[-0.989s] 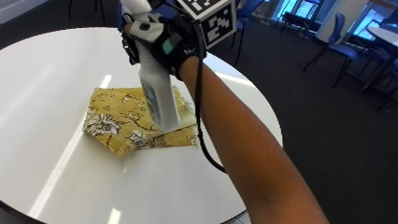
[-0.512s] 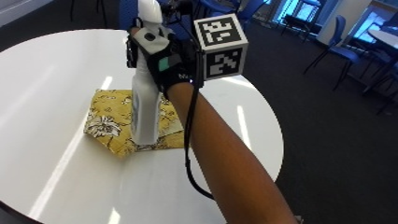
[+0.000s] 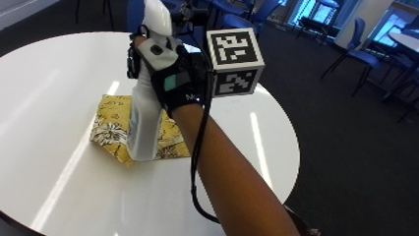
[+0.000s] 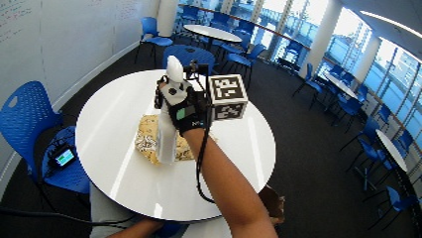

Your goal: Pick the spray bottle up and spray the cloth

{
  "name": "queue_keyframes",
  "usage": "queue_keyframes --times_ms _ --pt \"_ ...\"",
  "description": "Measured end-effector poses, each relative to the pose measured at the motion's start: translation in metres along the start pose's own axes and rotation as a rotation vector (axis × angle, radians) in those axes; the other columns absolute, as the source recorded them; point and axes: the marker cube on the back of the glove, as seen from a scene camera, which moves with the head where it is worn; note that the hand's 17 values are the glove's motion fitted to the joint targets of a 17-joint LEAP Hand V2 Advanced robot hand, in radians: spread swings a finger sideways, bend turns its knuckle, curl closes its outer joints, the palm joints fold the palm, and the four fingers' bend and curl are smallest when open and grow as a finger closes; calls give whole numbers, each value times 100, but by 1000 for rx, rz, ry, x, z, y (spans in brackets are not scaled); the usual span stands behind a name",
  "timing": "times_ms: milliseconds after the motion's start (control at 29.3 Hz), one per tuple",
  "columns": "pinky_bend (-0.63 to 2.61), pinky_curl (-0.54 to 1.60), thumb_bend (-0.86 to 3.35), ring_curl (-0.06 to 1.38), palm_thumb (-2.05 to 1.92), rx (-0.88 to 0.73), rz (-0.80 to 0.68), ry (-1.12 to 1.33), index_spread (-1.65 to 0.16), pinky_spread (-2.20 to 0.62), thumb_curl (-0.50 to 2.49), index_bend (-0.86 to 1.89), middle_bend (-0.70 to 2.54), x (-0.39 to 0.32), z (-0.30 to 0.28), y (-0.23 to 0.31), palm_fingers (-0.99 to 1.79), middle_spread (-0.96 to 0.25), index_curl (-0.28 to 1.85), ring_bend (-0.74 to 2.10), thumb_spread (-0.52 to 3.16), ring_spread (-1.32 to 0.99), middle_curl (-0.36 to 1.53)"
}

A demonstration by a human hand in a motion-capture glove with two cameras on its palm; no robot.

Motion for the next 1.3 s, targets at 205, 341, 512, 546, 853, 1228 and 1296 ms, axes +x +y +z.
queue_keyframes --times_ms 205,341,512,546,853,1228,1296 --pt "46 42 -3 48 92 1 12 -39 -26 -27 84 32 66 0 4 2 138 -20 61 74 43 -20 54" --pt "46 42 -3 48 92 10 -4 -44 -26 -27 84 32 66 -8 13 1 139 -20 61 74 43 -20 54" --pt "46 42 -3 48 92 -8 -41 -48 -26 -27 85 32 67 -19 37 -3 138 -20 61 74 43 -20 54" --pt "46 42 -3 48 92 -10 -46 -50 -26 -27 85 32 67 -20 44 -5 138 -20 61 74 43 -20 54" --pt "46 42 -3 48 92 6 -61 -83 -26 -27 85 32 66 -21 96 -36 139 -20 61 75 42 -21 54" --pt "46 43 -3 48 92 56 -32 -75 -26 -27 85 33 66 12 119 -67 139 -20 61 75 42 -20 55" --pt "46 43 -3 48 92 53 -30 -79 -26 -27 85 33 66 17 120 -72 139 -20 61 75 42 -20 55"
